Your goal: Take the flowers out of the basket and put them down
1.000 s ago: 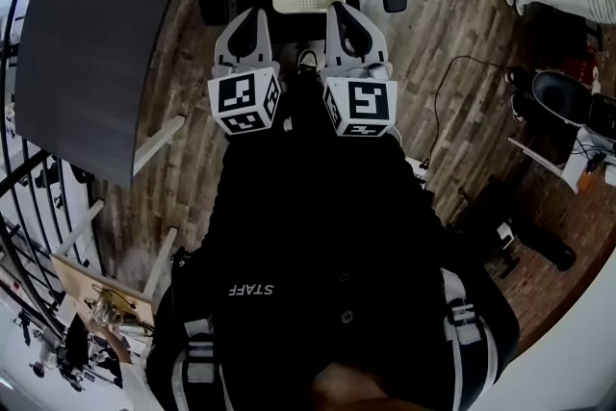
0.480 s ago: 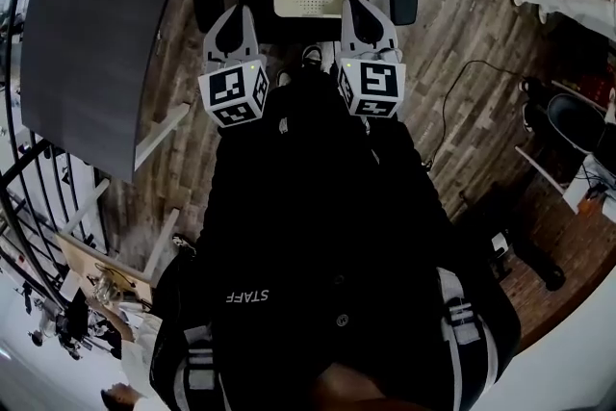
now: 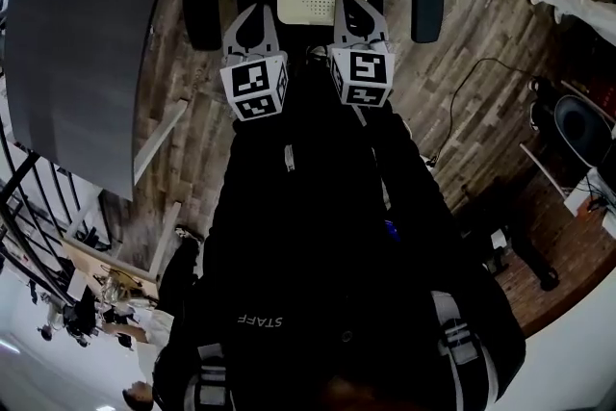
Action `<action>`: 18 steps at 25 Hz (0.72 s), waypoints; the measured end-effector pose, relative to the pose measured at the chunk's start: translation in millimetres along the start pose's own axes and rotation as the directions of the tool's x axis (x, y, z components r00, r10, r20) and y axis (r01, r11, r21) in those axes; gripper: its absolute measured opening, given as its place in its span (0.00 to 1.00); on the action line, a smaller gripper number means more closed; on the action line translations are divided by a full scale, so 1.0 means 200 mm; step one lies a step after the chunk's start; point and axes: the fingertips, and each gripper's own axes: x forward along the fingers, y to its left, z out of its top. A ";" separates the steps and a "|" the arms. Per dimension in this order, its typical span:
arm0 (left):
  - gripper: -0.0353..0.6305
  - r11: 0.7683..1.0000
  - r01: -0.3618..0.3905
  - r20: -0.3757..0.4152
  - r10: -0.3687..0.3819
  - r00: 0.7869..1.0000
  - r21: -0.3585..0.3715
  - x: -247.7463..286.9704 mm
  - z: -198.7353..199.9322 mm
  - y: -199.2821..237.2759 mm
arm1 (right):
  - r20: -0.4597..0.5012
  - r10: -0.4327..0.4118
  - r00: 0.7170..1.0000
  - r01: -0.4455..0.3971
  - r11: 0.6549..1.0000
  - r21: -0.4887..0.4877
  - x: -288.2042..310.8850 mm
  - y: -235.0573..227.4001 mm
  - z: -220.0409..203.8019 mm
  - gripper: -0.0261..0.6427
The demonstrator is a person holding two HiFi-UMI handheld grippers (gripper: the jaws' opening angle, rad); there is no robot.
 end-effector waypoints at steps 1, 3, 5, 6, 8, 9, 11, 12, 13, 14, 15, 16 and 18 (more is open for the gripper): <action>0.05 1.000 0.011 -0.013 -0.011 1.000 0.004 0.06 -0.04 0.01 | -0.014 -0.002 1.000 0.002 1.000 0.000 0.07 0.00 -0.05 0.06; 0.05 1.000 0.026 -0.041 -0.025 0.999 0.012 0.17 -0.13 0.03 | -0.049 -0.007 0.999 0.007 1.000 0.002 0.20 -0.01 -0.17 0.06; 0.05 0.999 0.031 -0.063 -0.031 0.998 0.011 0.26 -0.23 0.06 | -0.085 -0.013 0.996 0.013 1.000 0.005 0.33 -0.02 -0.29 0.06; 0.05 0.999 0.033 -0.071 -0.032 0.997 0.007 0.31 -0.27 0.08 | -0.102 -0.015 0.995 0.015 1.000 0.005 0.40 -0.03 -0.35 0.06; 0.05 0.999 0.037 -0.084 -0.037 0.996 -0.002 0.39 -0.34 0.09 | -0.131 -0.019 0.991 0.020 1.000 0.006 0.51 -0.06 -0.46 0.10; 0.05 0.999 0.042 -0.091 -0.043 0.995 -0.005 0.43 -0.38 0.10 | -0.145 -0.021 0.989 0.022 1.000 0.006 0.57 -0.07 -0.51 0.13; 0.05 0.998 0.057 -0.107 -0.058 0.993 -0.012 0.50 -0.46 0.10 | -0.181 -0.025 0.983 0.026 1.000 0.002 0.65 -0.09 -0.62 0.16; 0.05 0.998 0.064 -0.118 -0.065 0.991 -0.015 0.54 -0.50 0.10 | -0.200 -0.027 0.979 0.027 1.000 -0.002 0.69 -0.10 -0.67 0.17; 0.05 0.997 0.069 -0.129 -0.071 0.989 -0.017 0.57 -0.54 0.10 | -0.218 -0.028 0.976 0.027 1.000 -0.008 0.73 -0.11 -0.73 0.17; 0.05 0.997 0.071 -0.140 -0.073 0.987 -0.020 0.60 -0.58 0.10 | -0.233 -0.028 0.972 0.026 1.000 -0.014 0.77 -0.11 -0.78 0.19; 0.05 0.997 0.072 -0.151 -0.074 0.986 -0.023 0.63 -0.62 0.11 | -0.247 -0.028 0.969 0.024 0.999 -0.021 0.80 -0.12 -0.83 0.20; 0.05 0.997 0.070 -0.161 -0.073 0.984 -0.027 0.66 -0.66 0.12 | -0.261 -0.028 0.965 0.022 0.999 -0.025 0.83 -0.14 -0.88 0.21; 0.05 0.997 0.065 -0.179 -0.070 0.981 -0.034 0.70 -0.72 0.13 | -0.284 -0.027 0.959 0.019 0.999 -0.029 0.89 -0.16 -0.96 0.26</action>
